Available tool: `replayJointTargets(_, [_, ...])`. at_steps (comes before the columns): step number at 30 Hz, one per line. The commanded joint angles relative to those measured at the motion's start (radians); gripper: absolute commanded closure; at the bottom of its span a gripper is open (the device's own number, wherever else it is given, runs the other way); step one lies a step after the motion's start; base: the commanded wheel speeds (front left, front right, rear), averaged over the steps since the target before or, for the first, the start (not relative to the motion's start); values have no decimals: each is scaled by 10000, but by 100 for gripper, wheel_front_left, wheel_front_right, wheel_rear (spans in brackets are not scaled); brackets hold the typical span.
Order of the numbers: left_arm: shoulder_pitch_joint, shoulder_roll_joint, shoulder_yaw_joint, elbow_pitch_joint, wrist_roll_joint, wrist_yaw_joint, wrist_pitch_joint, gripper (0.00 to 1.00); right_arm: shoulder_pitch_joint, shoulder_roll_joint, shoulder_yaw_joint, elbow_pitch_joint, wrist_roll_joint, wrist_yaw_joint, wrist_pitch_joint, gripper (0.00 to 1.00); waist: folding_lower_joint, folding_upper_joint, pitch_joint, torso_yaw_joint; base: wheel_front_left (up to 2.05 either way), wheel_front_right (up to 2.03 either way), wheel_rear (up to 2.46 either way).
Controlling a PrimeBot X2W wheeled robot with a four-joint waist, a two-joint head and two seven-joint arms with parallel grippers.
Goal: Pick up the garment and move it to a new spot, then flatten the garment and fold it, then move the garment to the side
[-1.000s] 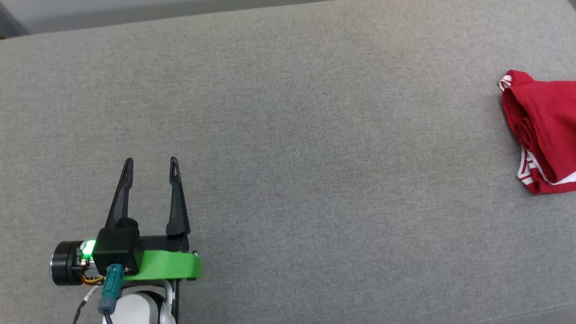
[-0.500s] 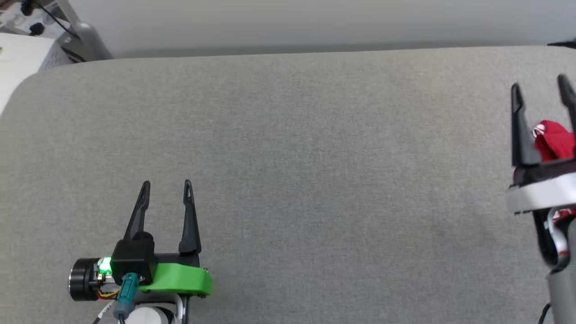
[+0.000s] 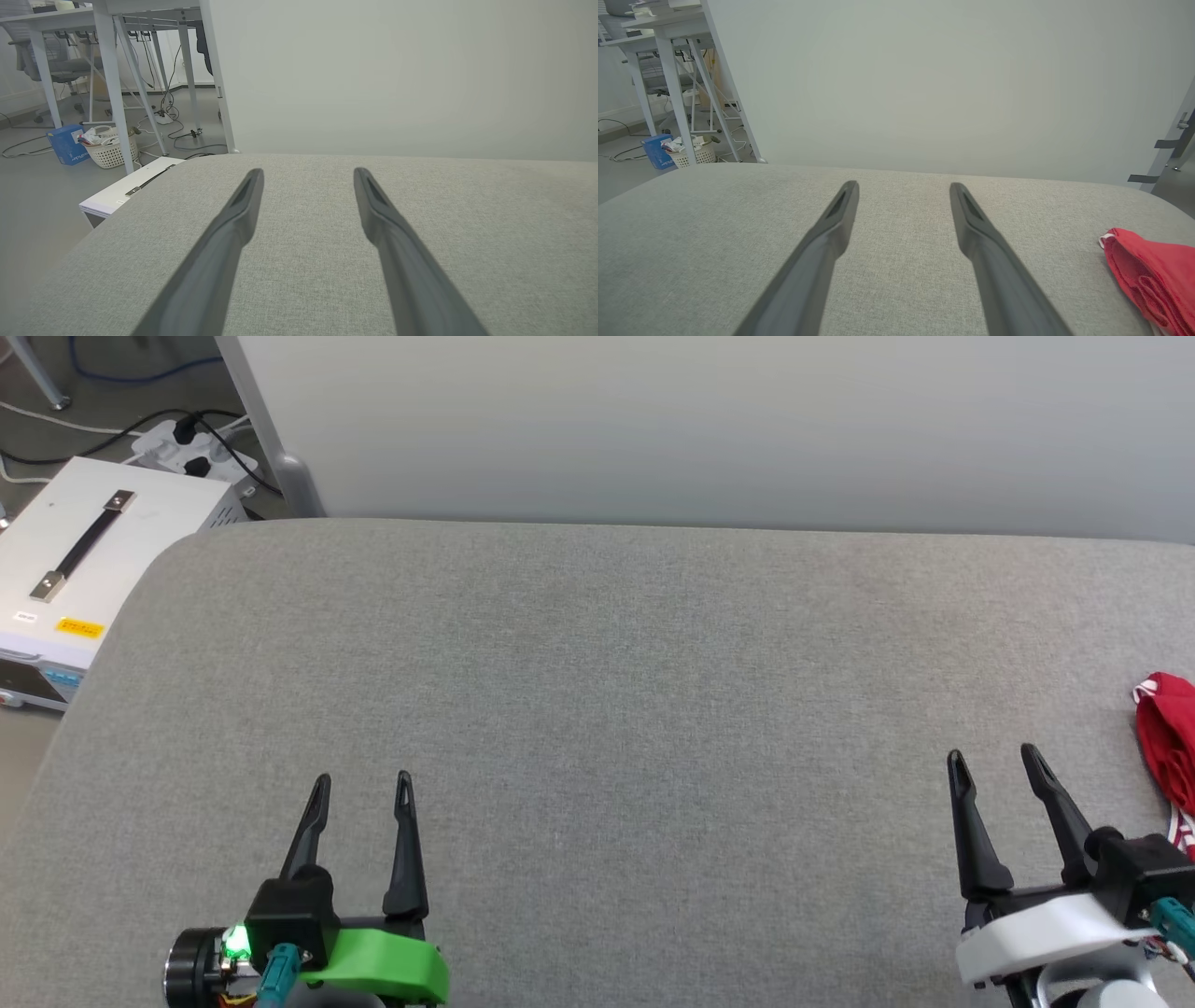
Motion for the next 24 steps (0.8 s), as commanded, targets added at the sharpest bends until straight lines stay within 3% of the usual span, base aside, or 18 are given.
replayJointTargets(1, [194,-38,-8,21,-51,-63,-57,0,277,57,-35,-122,77,-9,-47,0,1,0,-222,107,0,0,0])
replayJointTargets(17, [449,-9,-35,185,-137,-303,-57,0,1110,293,-112,-352,105,-9,-47,0,1,0,-373,27,0,0,0])
replayJointTargets(18, [329,-19,-46,184,-134,-267,6,100,1001,265,-102,-322,12,0,2,100,1,0,-374,27,0,0,0])
replayJointTargets(24, [303,-24,-24,178,-109,-274,83,100,972,272,-96,-324,-47,0,82,100,1,0,-375,11,0,0,0])
